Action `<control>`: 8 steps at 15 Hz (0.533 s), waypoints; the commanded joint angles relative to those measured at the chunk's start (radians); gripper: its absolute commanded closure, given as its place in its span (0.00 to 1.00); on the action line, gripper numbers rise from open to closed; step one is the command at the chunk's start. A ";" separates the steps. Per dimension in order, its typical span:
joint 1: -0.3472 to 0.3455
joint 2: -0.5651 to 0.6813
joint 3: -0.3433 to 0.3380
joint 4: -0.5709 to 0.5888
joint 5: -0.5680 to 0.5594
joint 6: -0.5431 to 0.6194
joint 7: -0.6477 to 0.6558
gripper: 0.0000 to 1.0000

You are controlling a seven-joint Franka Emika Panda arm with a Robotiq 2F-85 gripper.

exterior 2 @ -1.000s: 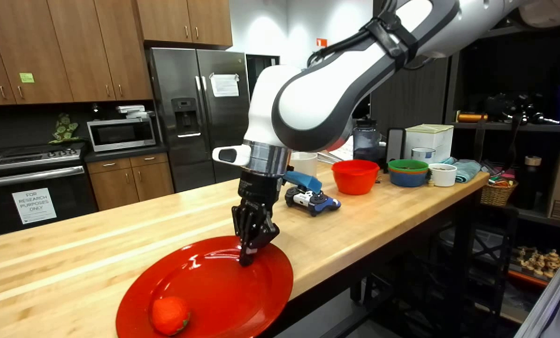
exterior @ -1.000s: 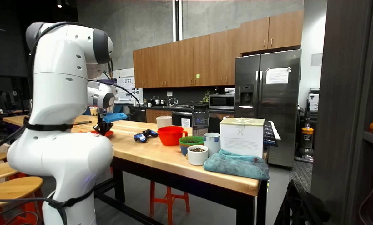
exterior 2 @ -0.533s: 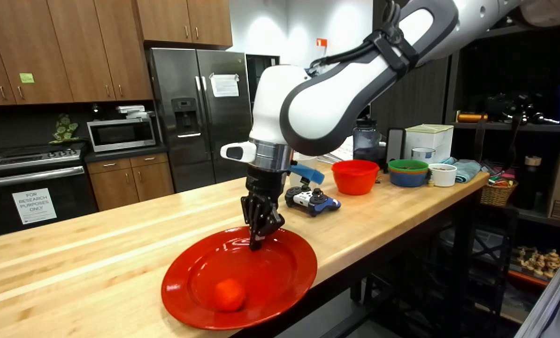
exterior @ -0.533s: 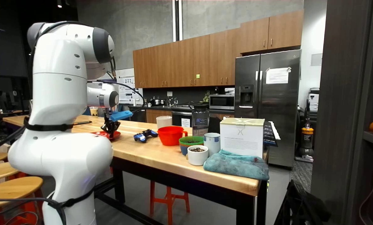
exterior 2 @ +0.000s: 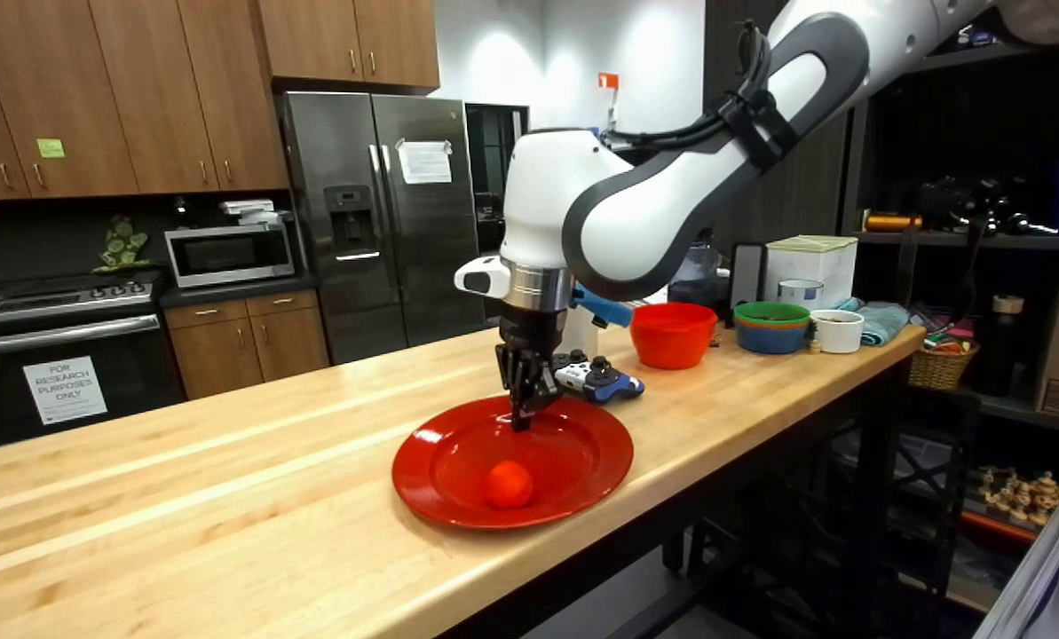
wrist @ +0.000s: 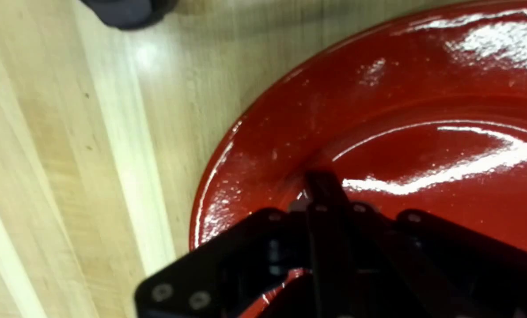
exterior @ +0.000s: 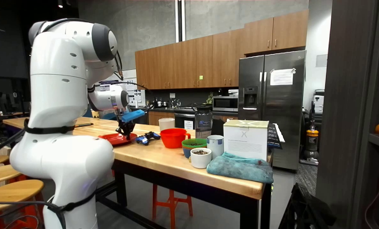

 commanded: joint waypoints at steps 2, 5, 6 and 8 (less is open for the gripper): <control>-0.021 -0.053 -0.028 -0.061 -0.092 -0.046 0.112 1.00; -0.028 -0.072 -0.036 -0.077 -0.125 -0.079 0.174 1.00; -0.030 -0.078 -0.039 -0.083 -0.137 -0.090 0.193 1.00; -0.034 -0.092 -0.044 -0.095 -0.149 -0.114 0.234 1.00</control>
